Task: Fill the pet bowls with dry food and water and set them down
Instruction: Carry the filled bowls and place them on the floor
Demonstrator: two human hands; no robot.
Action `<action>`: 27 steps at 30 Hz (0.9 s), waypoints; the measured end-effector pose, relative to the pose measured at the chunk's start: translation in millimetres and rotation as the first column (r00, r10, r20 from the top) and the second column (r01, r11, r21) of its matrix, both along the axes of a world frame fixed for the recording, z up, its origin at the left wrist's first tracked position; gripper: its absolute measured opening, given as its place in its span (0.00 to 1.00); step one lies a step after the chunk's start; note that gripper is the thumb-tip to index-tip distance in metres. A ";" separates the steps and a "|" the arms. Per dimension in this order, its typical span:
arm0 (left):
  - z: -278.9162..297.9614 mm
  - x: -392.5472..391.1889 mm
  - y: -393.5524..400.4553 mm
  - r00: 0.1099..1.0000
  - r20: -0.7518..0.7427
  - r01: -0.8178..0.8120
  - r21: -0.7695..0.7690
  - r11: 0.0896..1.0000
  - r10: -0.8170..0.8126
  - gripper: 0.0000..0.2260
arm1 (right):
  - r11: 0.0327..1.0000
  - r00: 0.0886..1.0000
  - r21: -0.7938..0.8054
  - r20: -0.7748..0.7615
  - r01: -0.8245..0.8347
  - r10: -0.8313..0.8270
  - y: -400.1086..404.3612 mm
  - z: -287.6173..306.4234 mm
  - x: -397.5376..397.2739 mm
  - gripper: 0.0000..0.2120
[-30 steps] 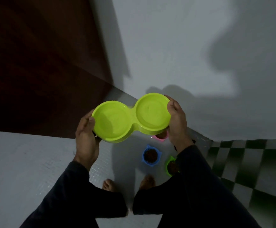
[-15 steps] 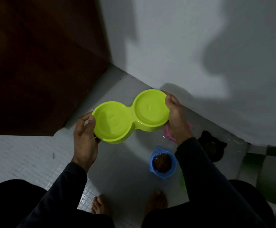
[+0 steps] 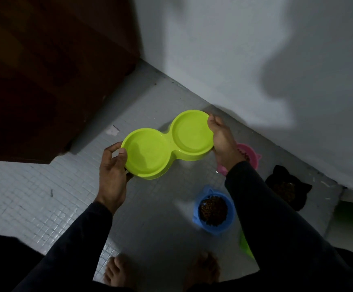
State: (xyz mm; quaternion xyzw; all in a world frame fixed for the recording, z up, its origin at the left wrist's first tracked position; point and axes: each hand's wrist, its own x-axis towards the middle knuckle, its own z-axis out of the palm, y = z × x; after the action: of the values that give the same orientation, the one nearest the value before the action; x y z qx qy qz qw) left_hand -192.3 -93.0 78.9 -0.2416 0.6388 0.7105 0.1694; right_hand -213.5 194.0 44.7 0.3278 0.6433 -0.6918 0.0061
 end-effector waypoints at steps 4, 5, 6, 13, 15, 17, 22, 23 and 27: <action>-20.0 0.9 0.4 0.998 0.053 0.016 -0.002 1.000 -0.015 0.14 | 0.996 0.999 0.094 0.032 -0.003 0.000 0.3 -17.6 -10.3 0.05; -23.6 1.4 -0.2 0.998 0.069 0.015 0.006 1.000 -0.016 0.14 | 0.994 0.998 0.112 0.055 -0.005 -0.001 -0.1 -20.5 -11.5 0.05; -27.2 2.1 -0.7 0.997 0.080 0.017 0.013 1.000 -0.018 0.14 | 0.991 0.997 0.129 0.078 -0.016 0.006 -0.3 -23.7 -12.0 0.06; -46.7 8.3 1.8 0.998 0.068 -0.007 -0.009 1.000 0.007 0.16 | 0.971 0.989 0.211 0.115 -0.117 0.094 2.1 -43.6 -15.9 0.11; -51.6 11.1 2.6 0.998 0.068 -0.017 -0.010 1.000 0.018 0.16 | 0.965 0.986 0.214 0.107 -0.150 0.130 2.4 -49.1 -14.5 0.06; -56.2 15.3 1.6 0.996 0.093 -0.015 -0.002 1.000 0.015 0.15 | 0.964 0.981 0.202 0.118 -0.175 0.153 1.1 -54.2 -12.2 0.11; -68.2 24.1 -2.5 0.991 0.135 0.009 0.019 1.000 -0.011 0.14 | 0.927 0.961 0.264 0.148 -0.266 0.234 0.0 -64.8 -10.8 0.14; -70.6 25.8 -3.6 0.989 0.150 -0.001 0.022 1.000 -0.002 0.15 | 0.913 0.955 0.288 0.155 -0.288 0.252 -0.7 -67.0 -11.0 0.14; -80.3 31.0 -5.5 0.983 0.180 -0.029 0.025 0.999 0.024 0.17 | 0.885 0.950 0.355 0.190 -0.300 0.246 -4.3 -72.3 -8.8 0.15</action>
State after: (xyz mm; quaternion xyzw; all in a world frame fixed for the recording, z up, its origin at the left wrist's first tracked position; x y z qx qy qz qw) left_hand -161.3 -98.5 -1.4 -0.3107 0.6078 0.6968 0.2204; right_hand -222.2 189.6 -27.6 0.2764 0.8026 -0.5217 0.0852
